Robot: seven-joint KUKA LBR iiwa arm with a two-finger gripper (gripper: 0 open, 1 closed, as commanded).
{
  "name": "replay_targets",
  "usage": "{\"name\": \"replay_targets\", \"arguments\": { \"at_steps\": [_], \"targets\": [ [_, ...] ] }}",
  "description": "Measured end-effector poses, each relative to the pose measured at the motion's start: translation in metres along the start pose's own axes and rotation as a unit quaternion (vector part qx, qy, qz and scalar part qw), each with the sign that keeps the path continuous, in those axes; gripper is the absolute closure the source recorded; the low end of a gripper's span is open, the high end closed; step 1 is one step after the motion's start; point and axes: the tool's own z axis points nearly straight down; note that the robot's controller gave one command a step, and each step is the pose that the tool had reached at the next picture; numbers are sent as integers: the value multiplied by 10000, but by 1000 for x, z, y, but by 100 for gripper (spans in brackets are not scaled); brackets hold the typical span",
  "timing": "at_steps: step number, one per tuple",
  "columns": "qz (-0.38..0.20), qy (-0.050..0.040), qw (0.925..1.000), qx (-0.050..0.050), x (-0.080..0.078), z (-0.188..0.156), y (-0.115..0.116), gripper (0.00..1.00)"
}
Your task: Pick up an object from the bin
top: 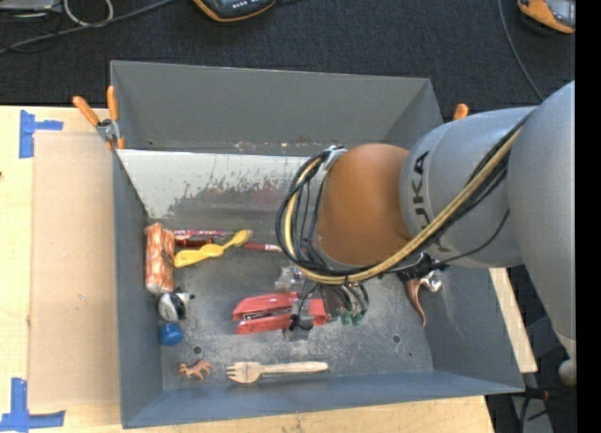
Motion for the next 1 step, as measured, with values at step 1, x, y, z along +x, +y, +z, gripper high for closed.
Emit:
{"name": "replay_targets", "arguments": {
  "at_steps": [1],
  "targets": [
    [103,10,9999,0,-12,-76,-11,100]
  ]
}}
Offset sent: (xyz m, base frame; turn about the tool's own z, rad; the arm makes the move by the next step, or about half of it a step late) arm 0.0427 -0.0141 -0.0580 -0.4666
